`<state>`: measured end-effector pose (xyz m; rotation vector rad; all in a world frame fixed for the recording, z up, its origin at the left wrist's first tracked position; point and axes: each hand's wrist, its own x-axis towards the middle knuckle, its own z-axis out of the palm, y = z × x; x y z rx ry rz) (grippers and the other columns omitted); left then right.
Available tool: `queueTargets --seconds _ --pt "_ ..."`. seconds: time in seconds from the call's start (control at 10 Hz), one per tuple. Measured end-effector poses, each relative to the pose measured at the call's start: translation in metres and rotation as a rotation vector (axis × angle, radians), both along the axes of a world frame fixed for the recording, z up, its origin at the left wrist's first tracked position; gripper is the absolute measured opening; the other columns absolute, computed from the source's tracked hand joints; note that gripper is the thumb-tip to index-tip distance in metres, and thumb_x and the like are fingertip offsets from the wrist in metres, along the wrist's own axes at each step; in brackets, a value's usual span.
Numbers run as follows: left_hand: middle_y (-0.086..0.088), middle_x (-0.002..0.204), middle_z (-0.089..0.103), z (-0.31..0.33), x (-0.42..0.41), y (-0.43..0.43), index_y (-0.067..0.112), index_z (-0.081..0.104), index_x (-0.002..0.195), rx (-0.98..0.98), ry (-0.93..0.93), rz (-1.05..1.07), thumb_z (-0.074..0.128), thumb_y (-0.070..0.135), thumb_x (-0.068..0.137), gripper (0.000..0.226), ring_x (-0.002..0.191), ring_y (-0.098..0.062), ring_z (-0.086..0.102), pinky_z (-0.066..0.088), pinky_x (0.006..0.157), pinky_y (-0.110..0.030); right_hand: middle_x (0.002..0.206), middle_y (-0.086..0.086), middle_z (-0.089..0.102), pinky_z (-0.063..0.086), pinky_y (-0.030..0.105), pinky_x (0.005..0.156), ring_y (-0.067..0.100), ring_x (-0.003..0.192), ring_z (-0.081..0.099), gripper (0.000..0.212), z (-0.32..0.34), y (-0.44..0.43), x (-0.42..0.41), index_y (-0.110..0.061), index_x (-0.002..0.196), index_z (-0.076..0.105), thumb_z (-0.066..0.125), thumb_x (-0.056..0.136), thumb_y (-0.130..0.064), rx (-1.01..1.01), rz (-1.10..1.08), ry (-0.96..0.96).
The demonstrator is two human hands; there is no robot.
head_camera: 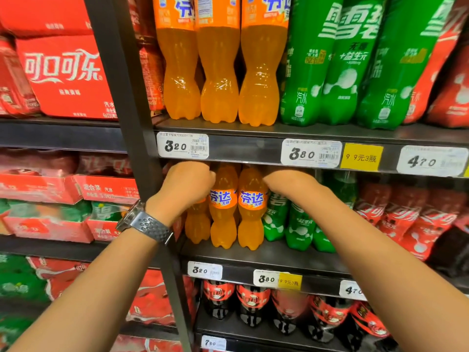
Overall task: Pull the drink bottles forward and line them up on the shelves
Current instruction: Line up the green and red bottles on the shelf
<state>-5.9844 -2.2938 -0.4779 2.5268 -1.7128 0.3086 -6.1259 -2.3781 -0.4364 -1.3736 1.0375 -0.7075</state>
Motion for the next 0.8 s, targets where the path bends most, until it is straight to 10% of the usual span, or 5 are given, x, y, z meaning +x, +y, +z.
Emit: queueTargets --seconds 0.1,0.2,0.4,0.6,0.8 --pt "-0.007 0.061 0.043 -0.001 0.008 0.001 0.007 0.036 0.057 -0.201 0.095 -0.022 0.043 0.014 0.091 0.036 0.060 -0.027 0.048 0.032 0.058 -0.031 0.121 0.015 0.056 0.038 0.039 0.095 0.023 0.093 0.048 0.033 -0.023 -0.007 -0.020 -0.011 0.092 0.058 0.033 0.102 -0.030 -0.516 0.354 0.861" --pt "-0.003 0.058 0.039 -0.007 0.005 0.007 0.017 0.032 0.055 -0.251 0.044 -0.087 0.044 0.016 0.091 0.038 0.051 -0.017 0.036 0.032 0.056 -0.031 0.124 0.011 0.056 0.039 0.034 0.097 0.028 0.112 0.052 0.034 -0.027 -0.007 -0.026 -0.008 0.112 0.059 0.032 0.102 -0.026 -0.469 0.303 0.885" --pt "-0.004 0.074 0.047 -0.005 0.006 0.004 0.015 0.032 0.058 -0.099 -0.238 -0.012 0.047 0.006 0.088 0.034 0.070 -0.025 0.049 0.037 0.063 -0.032 0.062 0.001 0.042 0.031 0.027 0.054 0.015 0.058 0.040 0.037 -0.033 -0.001 -0.025 -0.016 0.061 0.042 0.039 0.097 -0.025 -0.657 0.239 0.875" --pt "-0.010 0.098 0.066 0.000 0.000 -0.005 0.007 0.067 0.091 0.011 -0.311 0.079 0.046 0.003 0.089 0.021 0.093 -0.034 0.062 0.038 0.066 -0.034 0.084 0.002 0.056 0.033 0.027 0.080 0.013 0.075 0.051 0.033 -0.026 0.008 0.004 -0.016 0.079 0.051 0.034 0.101 -0.032 -0.757 0.386 0.893" --pt "-0.011 0.078 0.057 -0.007 0.001 0.002 0.011 0.042 0.063 -0.121 -0.280 0.081 0.047 0.001 0.086 0.025 0.081 -0.035 0.060 0.036 0.062 -0.033 0.144 0.015 0.043 0.028 0.036 0.107 0.029 0.131 0.040 0.042 -0.017 0.016 0.019 -0.002 0.136 0.045 0.028 0.104 -0.023 -0.678 0.449 0.931"
